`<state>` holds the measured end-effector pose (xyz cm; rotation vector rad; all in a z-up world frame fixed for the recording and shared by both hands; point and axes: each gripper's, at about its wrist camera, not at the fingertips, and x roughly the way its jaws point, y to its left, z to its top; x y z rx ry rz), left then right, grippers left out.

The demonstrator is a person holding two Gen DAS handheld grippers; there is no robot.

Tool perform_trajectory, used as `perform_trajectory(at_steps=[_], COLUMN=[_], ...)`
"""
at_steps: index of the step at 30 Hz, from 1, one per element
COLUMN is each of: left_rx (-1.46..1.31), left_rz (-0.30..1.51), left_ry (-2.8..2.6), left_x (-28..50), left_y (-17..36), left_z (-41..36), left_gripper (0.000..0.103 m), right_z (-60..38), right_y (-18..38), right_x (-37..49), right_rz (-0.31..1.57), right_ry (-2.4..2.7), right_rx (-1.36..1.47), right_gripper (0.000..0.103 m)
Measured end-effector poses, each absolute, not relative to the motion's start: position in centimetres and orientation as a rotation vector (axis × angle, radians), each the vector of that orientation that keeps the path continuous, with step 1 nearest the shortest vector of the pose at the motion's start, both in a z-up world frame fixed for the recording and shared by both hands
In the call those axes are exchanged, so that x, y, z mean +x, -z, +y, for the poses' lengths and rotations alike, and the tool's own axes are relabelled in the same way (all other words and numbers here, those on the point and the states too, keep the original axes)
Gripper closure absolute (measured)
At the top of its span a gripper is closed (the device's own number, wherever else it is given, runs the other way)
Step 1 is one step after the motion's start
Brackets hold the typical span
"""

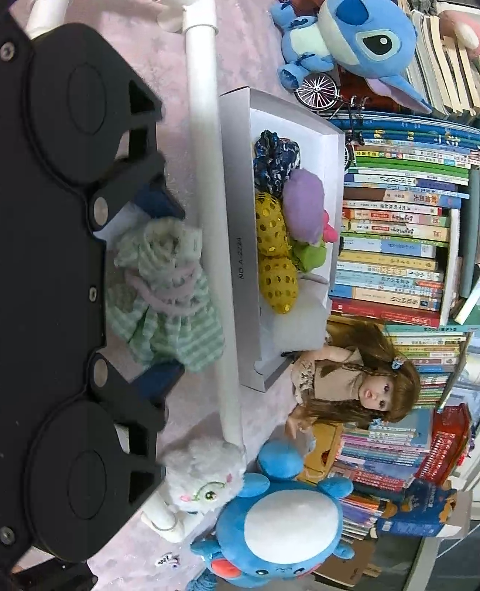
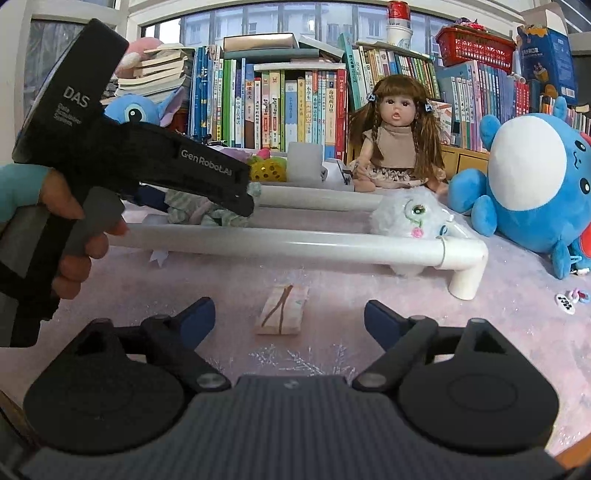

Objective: Organize soft objects
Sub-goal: 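Grasp the green checkered cloth with the left gripper while the right gripper grasps the small beige tag, then carry the cloth with the left gripper while the right gripper carries the tag to the box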

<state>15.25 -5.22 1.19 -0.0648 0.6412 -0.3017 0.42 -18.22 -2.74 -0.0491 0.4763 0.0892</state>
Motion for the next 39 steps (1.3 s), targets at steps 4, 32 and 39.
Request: perform_trajectory(at_steps=[4, 32, 39], left_rx=[-0.068, -0.166, -0.172], left_rz=[0.616, 0.532, 0.520], left_ry=[0.337, 0.301, 0.258], left_x=[14.6, 15.0, 15.8], left_y=[-1.8, -6.9, -7.3], left_z=[-4.8, -0.8, 0.4], left_gripper=[0.056, 0.060, 0.060], right_z=[-18.1, -19.1, -19.8], right_y=[2.8, -0.2, -2.2], right_x=[0.3, -1.0, -0.5], right_rz=[0.478, 0.406, 0.377], right_ry=[-0.087, -0.091, -0.068], right_rx=[-0.051, 0.006, 0.029], right_gripper=[0.019, 0.073, 0.073])
